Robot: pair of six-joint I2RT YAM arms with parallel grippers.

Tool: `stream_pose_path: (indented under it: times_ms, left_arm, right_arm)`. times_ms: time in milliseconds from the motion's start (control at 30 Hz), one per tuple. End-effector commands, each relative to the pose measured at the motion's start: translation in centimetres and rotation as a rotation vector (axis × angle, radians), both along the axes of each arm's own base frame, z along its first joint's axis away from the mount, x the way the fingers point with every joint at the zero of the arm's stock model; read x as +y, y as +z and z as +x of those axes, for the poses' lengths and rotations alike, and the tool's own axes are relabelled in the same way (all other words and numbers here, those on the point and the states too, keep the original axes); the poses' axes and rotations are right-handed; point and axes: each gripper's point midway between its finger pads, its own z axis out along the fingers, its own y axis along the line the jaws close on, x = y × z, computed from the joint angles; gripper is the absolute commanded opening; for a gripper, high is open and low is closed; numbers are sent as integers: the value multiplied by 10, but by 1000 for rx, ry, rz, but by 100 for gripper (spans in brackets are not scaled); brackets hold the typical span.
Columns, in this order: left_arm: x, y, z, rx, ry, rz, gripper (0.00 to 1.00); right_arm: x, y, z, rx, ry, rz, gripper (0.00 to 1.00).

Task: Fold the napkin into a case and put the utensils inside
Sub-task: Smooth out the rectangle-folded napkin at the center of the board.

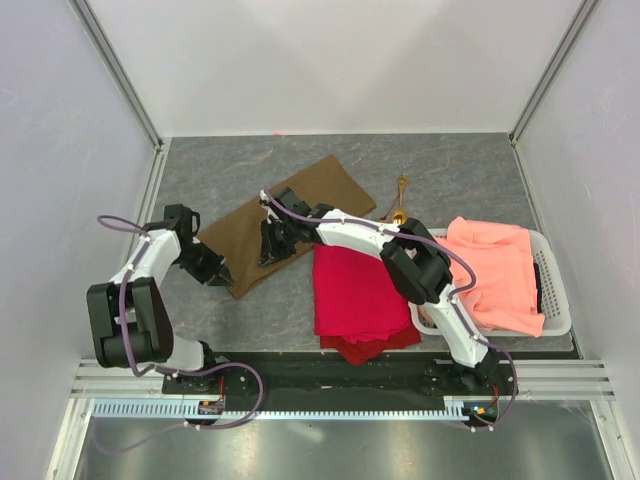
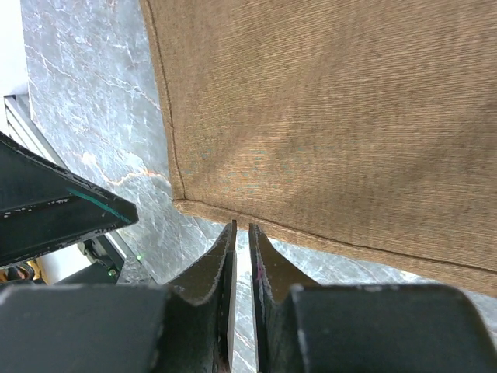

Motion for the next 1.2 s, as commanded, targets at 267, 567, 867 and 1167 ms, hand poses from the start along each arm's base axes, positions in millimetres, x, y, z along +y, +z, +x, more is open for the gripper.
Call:
stream_pose_path:
  times_ms: [267,567,867,1167]
  left_arm:
    - [-9,-41,-3,117,12,-69,7]
    - [13,-55,-15,219,-21,50,2]
    - [19,-21,4,89,-93,83,3]
    - [15,9,37,-64,-90,55,5]
  right_arm:
    - [-19,-21,2,38,1,-31,15]
    - [-40,-29,14,7,-9,-89,13]
    - [-78,48,81,-75,-178,-7,21]
    - [-190,32,161,-73,-457,-153,34]
